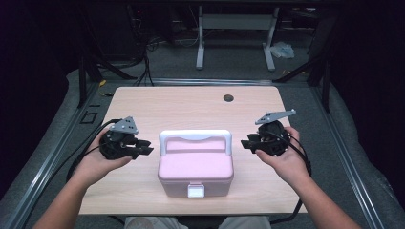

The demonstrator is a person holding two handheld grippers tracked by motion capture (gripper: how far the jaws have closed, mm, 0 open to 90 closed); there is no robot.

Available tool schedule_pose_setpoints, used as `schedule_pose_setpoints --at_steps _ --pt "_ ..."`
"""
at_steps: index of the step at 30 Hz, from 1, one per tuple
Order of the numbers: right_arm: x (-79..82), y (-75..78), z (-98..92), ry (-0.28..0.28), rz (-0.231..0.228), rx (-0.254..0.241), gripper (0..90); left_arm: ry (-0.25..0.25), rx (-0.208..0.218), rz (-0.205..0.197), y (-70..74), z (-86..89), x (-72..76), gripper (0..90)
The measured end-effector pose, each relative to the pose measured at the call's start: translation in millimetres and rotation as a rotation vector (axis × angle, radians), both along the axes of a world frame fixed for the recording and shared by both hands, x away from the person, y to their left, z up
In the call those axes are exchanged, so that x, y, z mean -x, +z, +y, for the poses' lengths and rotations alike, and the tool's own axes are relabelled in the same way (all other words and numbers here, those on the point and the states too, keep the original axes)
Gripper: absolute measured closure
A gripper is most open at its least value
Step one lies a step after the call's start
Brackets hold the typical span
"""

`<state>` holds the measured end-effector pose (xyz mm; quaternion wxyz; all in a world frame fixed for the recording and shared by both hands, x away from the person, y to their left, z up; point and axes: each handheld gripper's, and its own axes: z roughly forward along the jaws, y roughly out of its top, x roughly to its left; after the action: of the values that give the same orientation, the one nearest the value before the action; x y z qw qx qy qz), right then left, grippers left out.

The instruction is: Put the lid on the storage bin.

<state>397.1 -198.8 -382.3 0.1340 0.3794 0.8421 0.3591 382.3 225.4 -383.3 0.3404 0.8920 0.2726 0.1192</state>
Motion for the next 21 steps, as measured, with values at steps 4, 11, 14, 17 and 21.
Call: schedule_pose_setpoints --at_steps 4,11,14,17,21 --pt "1.0 -7.6 -3.6 -0.010 0.012 0.001 60.0 0.017 0.004 0.006 -6.7 7.0 -1.6 67.9" --pt "1.9 -37.9 -13.8 -0.058 0.019 0.006 52.8 0.100 0.024 0.006 -35.3 25.8 -5.1 55.2" --pt "3.2 -51.7 -14.7 -0.079 0.038 0.000 50.6 0.143 0.084 -0.002 -47.7 35.4 -4.1 53.1" --pt "7.1 -64.1 -15.3 -0.093 0.037 -0.007 49.6 0.161 0.106 -0.001 -53.2 39.0 -1.9 52.2" --pt "11.0 -80.1 -21.7 -0.140 0.063 -0.010 49.1 0.201 0.080 0.006 -68.0 45.1 1.1 50.7"
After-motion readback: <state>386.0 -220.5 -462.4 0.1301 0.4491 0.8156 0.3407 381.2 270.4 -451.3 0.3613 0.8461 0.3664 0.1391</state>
